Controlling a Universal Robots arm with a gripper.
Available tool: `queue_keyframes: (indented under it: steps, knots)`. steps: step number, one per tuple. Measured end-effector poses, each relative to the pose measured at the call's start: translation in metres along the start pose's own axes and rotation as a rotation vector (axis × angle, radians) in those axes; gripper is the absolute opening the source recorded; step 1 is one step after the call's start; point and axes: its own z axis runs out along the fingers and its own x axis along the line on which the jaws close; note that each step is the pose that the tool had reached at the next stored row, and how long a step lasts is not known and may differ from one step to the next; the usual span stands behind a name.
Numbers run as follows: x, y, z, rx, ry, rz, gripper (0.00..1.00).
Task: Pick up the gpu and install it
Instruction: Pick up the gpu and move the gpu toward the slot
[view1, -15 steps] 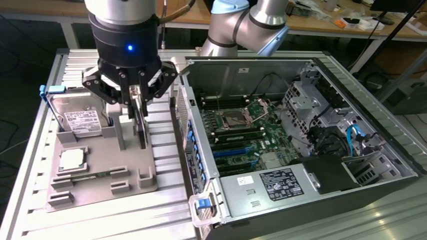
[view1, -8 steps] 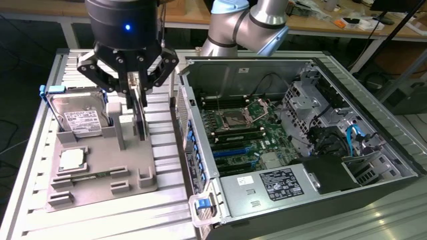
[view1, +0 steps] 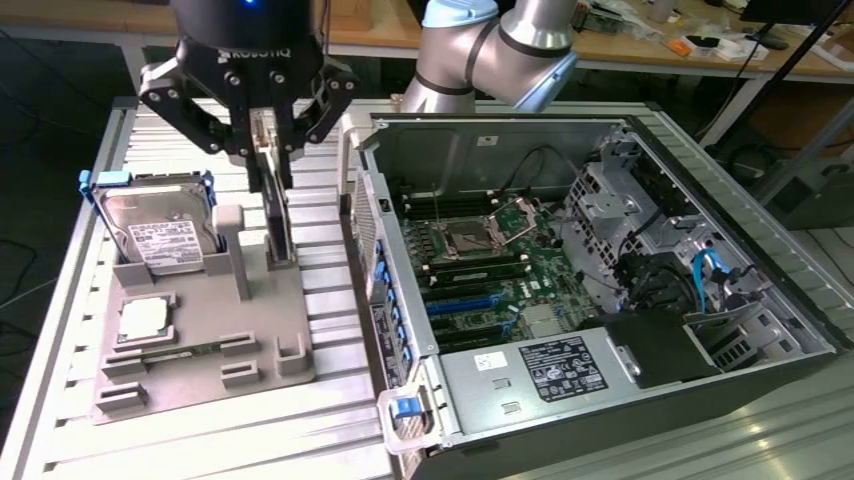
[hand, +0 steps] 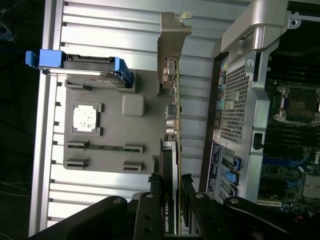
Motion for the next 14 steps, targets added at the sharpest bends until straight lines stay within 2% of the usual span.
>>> queue_keyframes:
  steps: [11, 13, 14]
  knots:
    - [-0.001, 0.0006, -0.0352, 0.0000, 0.0000, 0.000, 0.27]
    - [-0.001, 0.0007, -0.0371, 0.0000, 0.0011, 0.000, 0.27]
    - [-0.003, 0.0005, -0.0370, -0.0004, 0.0043, 0.000, 0.27]
